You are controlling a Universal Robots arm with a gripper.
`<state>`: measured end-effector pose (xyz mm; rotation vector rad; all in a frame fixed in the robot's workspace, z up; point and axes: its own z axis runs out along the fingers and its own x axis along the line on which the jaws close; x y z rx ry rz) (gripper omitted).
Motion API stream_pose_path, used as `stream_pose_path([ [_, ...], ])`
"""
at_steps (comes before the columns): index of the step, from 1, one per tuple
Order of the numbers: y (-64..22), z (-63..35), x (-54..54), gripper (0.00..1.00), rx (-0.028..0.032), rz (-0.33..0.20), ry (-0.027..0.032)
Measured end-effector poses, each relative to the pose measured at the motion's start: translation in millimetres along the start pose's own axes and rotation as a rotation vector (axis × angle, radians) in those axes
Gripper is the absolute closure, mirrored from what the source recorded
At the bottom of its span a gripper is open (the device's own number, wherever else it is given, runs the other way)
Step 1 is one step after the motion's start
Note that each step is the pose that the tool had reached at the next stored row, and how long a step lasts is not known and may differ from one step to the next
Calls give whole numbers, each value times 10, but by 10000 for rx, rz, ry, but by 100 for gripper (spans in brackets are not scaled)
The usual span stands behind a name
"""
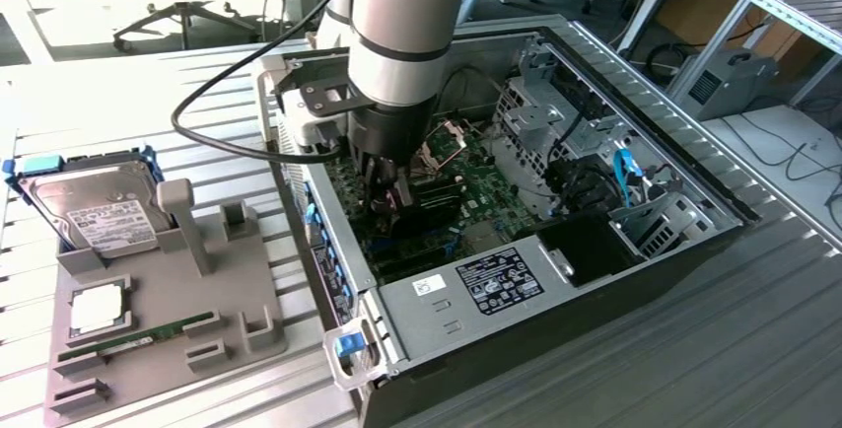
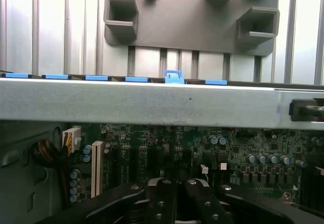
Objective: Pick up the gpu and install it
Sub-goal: 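Press down on the gpu until it lock into place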
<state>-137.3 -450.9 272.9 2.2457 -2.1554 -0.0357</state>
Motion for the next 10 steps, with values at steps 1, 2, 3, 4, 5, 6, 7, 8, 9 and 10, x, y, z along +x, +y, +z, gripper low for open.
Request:
stream_pose_path([
  [1, 0, -1, 1, 89, -2, 0, 4],
  [2, 1, -2, 1, 89, -3, 0, 6],
  [3, 0, -2, 1, 89, -3, -1, 5],
  [4, 0, -2, 2, 89, -3, -1, 5],
  [5, 0, -2, 1, 89, -3, -1, 5],
  [6, 0, -2, 2, 89, -4, -1, 6],
  [7, 0, -6, 1, 89, -3, 0, 5],
  [8, 1, -20, 2, 89, -4, 0, 6],
  [9, 2, -67, 1, 89, -3, -1, 7],
  [10, 3, -103, 0, 89, -2, -2, 5],
])
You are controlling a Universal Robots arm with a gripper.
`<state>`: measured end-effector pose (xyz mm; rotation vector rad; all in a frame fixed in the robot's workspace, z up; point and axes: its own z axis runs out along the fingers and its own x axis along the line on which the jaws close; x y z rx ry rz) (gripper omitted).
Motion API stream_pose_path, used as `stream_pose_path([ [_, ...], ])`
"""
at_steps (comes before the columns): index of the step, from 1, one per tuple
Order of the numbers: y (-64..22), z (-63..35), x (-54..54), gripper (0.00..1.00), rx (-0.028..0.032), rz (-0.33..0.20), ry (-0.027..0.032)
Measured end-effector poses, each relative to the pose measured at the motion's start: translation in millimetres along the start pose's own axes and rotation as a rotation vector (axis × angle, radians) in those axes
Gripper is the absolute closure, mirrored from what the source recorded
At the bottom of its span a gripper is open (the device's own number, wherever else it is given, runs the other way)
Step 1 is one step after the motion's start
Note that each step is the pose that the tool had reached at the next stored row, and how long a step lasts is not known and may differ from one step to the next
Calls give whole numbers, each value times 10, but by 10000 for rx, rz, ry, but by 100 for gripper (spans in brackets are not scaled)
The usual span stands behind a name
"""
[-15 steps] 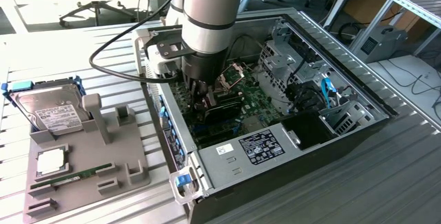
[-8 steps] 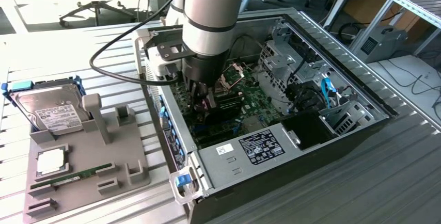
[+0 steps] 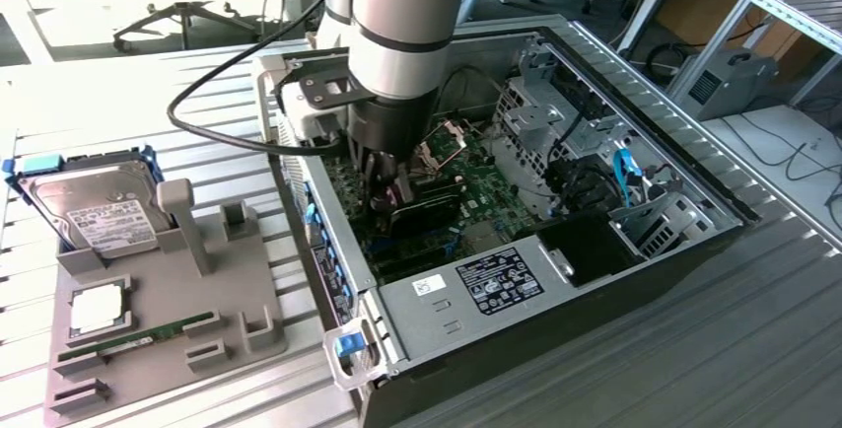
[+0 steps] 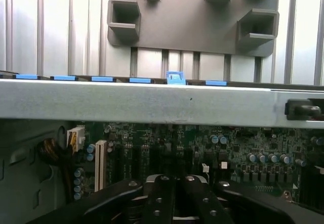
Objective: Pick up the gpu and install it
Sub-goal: 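Press down on the gpu until it lock into place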
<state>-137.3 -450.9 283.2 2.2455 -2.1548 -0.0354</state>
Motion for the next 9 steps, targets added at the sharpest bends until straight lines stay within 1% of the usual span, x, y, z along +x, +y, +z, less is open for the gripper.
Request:
stream_pose_path([
  [1, 1, -33, 0, 89, -1, -1, 1],
  [3, -3, -58, 0, 89, 0, 0, -3],
  [5, -48, -60, 1, 89, -15, -1, -14],
  [7, -116, -64, 5, 89, -47, -2, -16],
  [9, -207, -67, 8, 89, -103, -1, -22],
])
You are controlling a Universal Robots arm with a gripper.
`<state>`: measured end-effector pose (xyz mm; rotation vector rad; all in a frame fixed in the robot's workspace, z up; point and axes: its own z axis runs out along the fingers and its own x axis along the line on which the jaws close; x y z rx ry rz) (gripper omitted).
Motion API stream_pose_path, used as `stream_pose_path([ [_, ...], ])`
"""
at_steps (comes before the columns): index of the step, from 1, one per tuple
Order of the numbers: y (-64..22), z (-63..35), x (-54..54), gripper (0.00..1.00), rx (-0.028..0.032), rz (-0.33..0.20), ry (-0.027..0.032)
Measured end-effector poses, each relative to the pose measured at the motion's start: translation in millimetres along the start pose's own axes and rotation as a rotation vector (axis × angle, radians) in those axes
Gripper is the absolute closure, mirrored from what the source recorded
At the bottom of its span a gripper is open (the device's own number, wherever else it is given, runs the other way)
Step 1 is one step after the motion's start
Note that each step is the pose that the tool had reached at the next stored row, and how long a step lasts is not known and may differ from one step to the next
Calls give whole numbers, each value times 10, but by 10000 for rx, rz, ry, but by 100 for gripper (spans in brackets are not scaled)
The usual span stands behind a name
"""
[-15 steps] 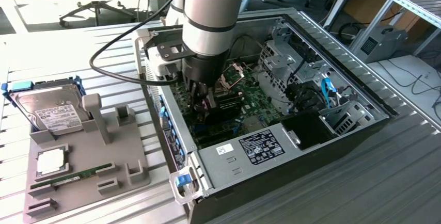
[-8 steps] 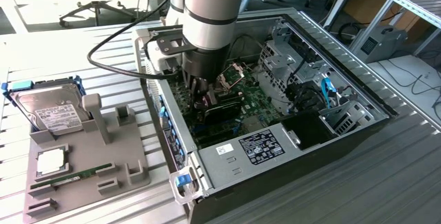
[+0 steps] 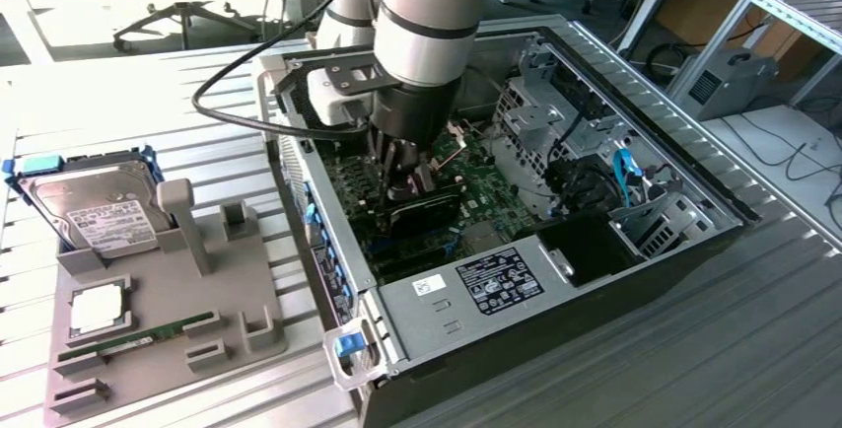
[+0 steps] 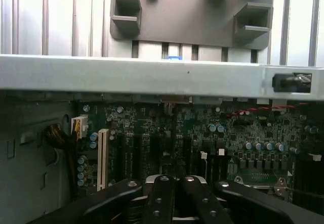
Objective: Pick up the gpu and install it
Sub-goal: 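Press down on the gpu until it lock into place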
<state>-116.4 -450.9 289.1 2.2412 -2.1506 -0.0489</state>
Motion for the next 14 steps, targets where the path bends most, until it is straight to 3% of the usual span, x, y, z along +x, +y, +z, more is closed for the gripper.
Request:
stream_pose_path([
  [5, -241, -12, 10, 89, -123, -1, -7],
  [11, -467, -22, 20, 89, -200, -1, -10],
  [14, -667, -31, 28, 89, -266, -2, -13],
])
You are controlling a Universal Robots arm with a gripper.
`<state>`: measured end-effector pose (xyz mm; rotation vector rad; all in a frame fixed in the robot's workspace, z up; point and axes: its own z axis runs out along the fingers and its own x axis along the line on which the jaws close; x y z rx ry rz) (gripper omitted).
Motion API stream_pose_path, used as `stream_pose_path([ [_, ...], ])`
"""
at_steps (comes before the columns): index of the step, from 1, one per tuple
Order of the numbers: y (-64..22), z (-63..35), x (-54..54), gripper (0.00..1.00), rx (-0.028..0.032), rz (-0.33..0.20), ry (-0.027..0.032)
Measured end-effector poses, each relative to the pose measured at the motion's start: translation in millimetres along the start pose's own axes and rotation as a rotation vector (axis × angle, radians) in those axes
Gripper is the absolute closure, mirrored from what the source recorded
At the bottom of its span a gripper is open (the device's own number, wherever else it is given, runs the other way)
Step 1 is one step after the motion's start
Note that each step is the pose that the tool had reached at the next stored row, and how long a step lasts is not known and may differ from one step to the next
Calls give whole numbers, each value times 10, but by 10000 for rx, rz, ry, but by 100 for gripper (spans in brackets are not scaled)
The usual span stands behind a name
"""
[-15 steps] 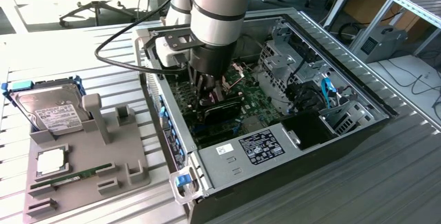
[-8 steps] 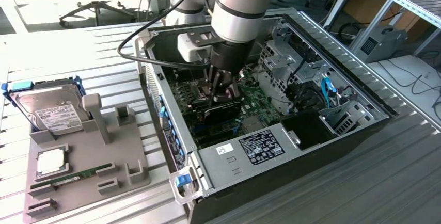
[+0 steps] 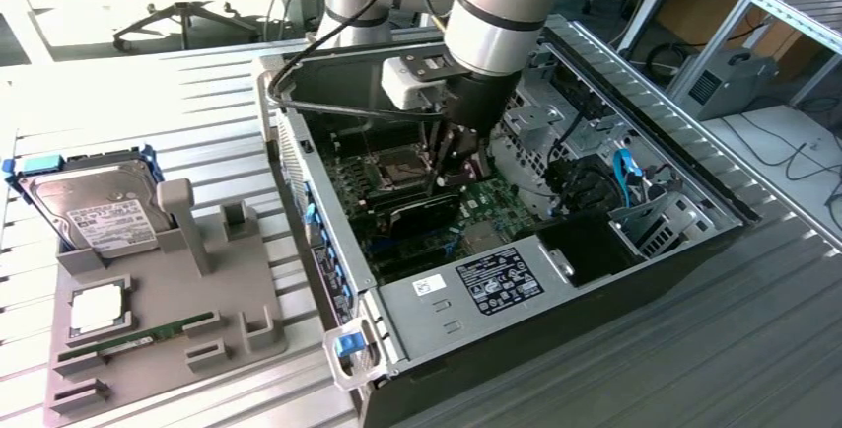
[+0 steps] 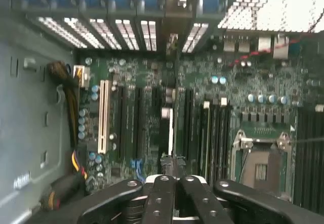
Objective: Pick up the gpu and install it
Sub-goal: 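Press down on the gpu until it lock into place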
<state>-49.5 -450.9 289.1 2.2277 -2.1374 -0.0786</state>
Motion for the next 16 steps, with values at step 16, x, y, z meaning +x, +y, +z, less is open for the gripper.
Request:
stream_pose_path([
  [16, -408, -30, 16, 89, -160, -1, -6],
])
